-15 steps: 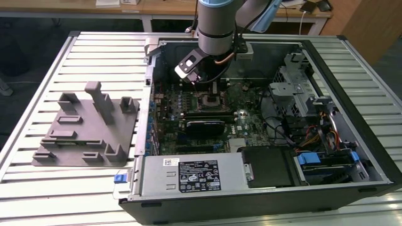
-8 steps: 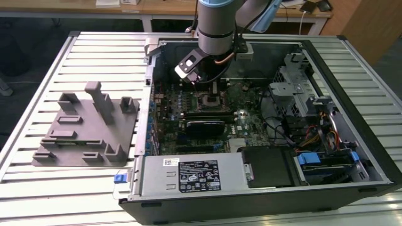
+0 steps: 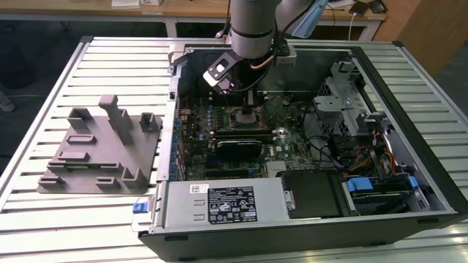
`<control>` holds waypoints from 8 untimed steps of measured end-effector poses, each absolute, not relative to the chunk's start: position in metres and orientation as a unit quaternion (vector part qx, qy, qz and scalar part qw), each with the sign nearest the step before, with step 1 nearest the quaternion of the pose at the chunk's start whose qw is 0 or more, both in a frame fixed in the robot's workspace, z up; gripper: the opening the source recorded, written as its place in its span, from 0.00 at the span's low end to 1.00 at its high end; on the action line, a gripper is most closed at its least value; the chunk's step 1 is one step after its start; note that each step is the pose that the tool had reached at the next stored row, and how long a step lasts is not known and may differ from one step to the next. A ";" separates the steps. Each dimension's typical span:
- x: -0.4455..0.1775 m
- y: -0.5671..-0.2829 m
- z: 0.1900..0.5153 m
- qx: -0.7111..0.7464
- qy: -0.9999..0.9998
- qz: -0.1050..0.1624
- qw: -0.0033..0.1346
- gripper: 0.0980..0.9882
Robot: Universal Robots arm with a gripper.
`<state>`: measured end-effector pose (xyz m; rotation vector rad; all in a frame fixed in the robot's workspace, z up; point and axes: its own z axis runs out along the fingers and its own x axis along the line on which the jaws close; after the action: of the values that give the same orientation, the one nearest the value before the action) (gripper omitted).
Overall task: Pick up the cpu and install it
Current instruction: 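Place the cpu into insertion slot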
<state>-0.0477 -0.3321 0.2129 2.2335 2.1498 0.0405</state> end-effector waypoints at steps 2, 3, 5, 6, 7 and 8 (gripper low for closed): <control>-0.048 -0.332 0.217 0.720 0.693 0.013 0.021 0.01; -0.048 -0.332 0.219 0.720 0.693 0.013 0.021 0.01; -0.048 -0.332 0.224 0.720 0.693 0.013 0.021 0.01; -0.048 -0.332 0.227 0.720 0.693 0.013 0.021 0.01; -0.048 -0.332 0.230 0.720 0.693 0.013 0.021 0.01; -0.048 -0.332 0.232 0.720 0.693 0.013 0.021 0.01</control>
<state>-0.0476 -0.3321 0.2323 2.2331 2.1495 0.0415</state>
